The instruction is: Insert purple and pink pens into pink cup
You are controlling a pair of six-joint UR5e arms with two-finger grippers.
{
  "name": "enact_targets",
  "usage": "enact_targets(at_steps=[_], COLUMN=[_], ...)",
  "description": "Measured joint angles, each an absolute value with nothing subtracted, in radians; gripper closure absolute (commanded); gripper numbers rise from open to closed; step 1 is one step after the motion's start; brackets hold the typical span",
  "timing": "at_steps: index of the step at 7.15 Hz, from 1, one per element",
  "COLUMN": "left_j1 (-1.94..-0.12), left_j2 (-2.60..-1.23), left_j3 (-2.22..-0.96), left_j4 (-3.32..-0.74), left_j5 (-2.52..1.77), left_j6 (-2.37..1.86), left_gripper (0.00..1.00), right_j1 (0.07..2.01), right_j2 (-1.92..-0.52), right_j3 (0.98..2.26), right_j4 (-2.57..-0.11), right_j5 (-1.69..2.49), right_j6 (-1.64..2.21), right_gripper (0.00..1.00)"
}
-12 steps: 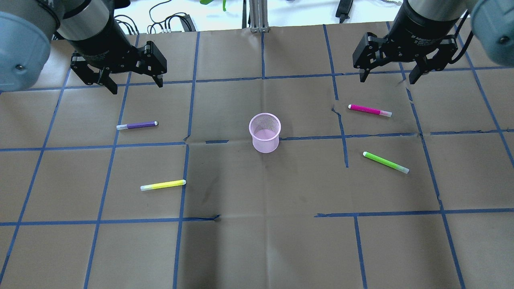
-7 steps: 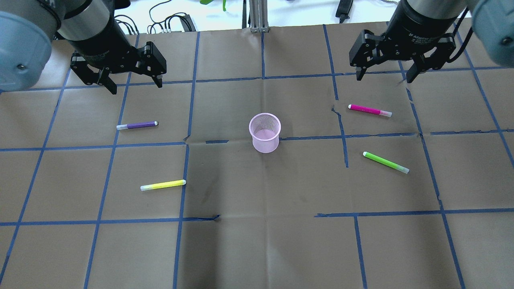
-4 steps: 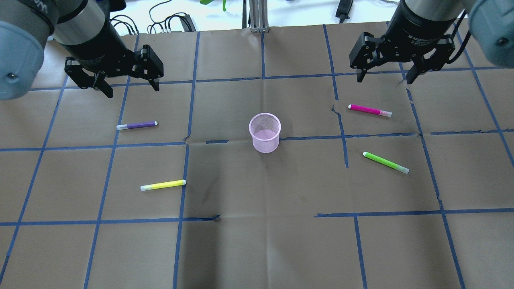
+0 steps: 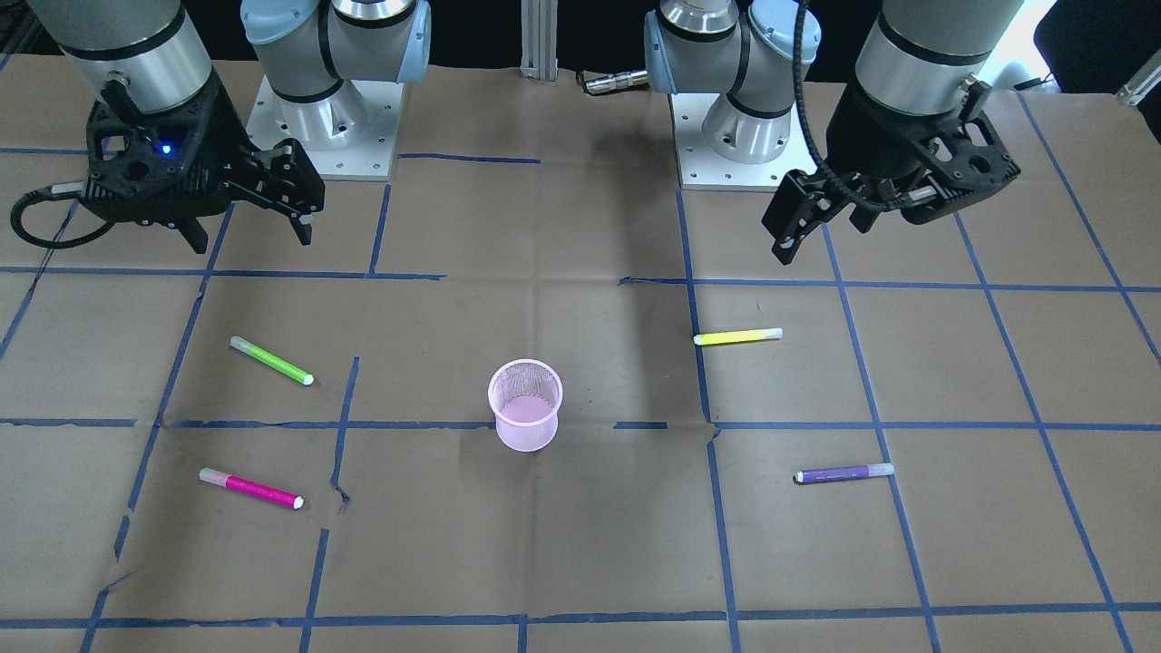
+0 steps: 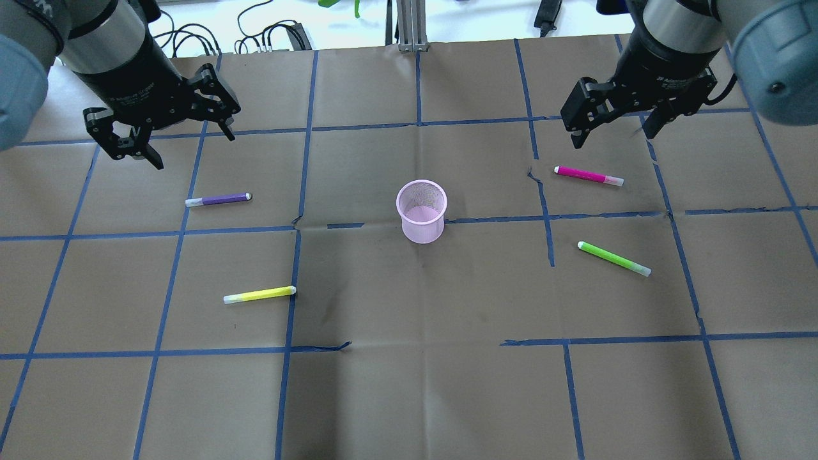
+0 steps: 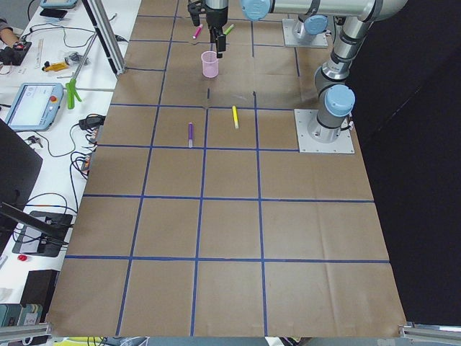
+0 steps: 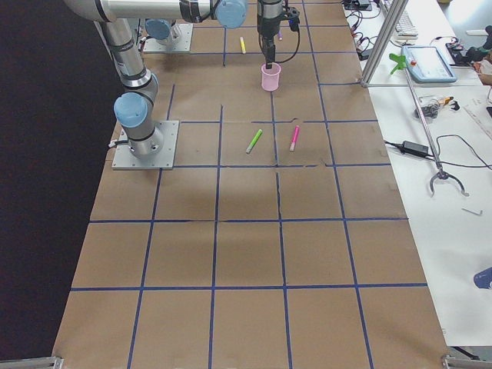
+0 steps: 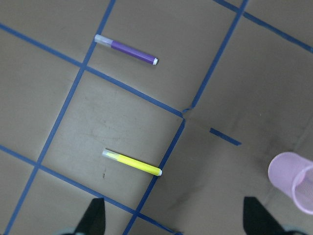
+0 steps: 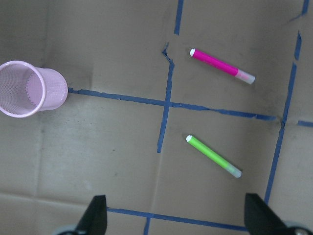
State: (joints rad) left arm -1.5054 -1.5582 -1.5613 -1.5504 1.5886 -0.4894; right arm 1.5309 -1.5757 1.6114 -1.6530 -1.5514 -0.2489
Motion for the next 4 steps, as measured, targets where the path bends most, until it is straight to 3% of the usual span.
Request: enact_targets(at_steps=[4], left_j1=[-1.469], left_j2=[-1.555], left_j3=[-1.564], left_j4=[-1.552], left_j5=[1.556], left_j6=[-1.253], left_gripper=[0.01], right_j1=[1.455], right_j2=[-1.462], right_j3=[1.74], right_j4=[-1.986], right_j5=[-1.556], right_j6=[-0.947], right_gripper=[0.0])
